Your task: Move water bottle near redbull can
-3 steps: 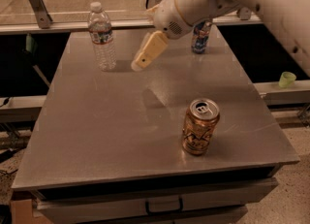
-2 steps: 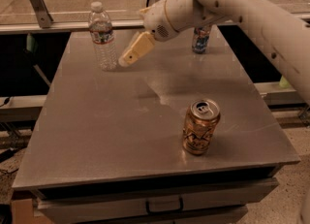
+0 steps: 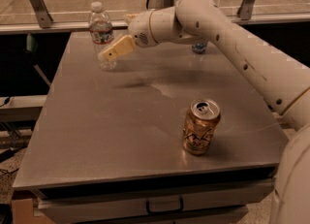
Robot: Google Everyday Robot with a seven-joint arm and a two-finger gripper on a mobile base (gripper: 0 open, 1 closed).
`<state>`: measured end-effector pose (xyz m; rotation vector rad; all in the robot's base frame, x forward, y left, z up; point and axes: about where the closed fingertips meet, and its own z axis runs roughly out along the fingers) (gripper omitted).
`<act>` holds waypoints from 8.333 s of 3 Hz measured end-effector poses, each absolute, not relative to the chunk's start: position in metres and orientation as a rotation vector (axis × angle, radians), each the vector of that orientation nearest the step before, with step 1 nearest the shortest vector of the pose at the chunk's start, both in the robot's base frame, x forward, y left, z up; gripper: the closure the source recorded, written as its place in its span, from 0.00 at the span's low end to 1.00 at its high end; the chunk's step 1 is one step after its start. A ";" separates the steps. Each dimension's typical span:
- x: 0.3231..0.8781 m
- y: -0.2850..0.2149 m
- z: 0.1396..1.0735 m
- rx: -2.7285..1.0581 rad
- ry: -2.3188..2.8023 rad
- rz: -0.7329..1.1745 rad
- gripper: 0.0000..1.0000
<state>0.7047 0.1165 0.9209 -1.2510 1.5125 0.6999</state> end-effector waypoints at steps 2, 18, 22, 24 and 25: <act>0.708 0.156 0.912 -1.205 1.484 0.860 0.41; 0.753 -0.238 0.916 -0.607 1.628 0.327 0.00; 0.735 -0.270 0.933 -0.551 1.602 0.271 0.00; 0.673 -0.322 0.978 -0.656 1.551 0.285 0.00; 0.618 -0.322 1.007 -0.748 1.528 0.315 0.00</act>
Offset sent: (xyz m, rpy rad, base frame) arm 0.0059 0.0469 -0.0121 0.1488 0.1241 0.0717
